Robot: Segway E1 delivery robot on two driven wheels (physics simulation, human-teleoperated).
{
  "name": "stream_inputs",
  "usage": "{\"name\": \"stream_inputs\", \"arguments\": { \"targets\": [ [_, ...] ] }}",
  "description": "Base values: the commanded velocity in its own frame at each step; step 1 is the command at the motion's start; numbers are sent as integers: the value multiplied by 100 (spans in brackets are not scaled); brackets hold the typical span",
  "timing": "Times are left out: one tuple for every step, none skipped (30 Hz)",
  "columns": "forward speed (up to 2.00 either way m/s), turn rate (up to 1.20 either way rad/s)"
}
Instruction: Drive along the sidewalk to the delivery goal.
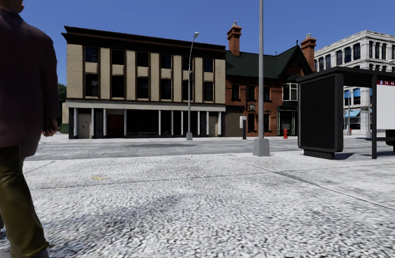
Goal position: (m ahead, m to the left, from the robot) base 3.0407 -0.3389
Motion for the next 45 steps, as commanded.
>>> {"name": "stream_inputs", "arguments": {
  "targets": [
    [0, 0],
    [5, 0],
    [9, 0],
    [14, 0],
    [18, 0],
    [21, 0],
    [21, 0],
    [23, 0],
    [24, 0],
    [24, 0],
    [24, 0],
    [27, 0],
    [31, 0],
    [35, 0],
    [38, 0],
    [39, 0],
    [40, 0],
    [40, 0],
    [40, 0],
    [40, 0],
    [40, 0],
    [40, 0],
    [40, 0],
    [40, 0],
    [40, 0],
    [40, 0],
    [40, 0],
    [40, 0],
    [40, 0],
    [40, 0],
    [40, 0],
    [40, 0],
    [40, 0],
    [41, 0],
    [45, 0],
    [45, 0],
    [54, 0],
    [59, 0],
    [62, 0],
    [63, 0],
    [64, 0],
    [65, 0],
    [68, 0],
    [68, 0],
    [72, 0]
  ]
}}
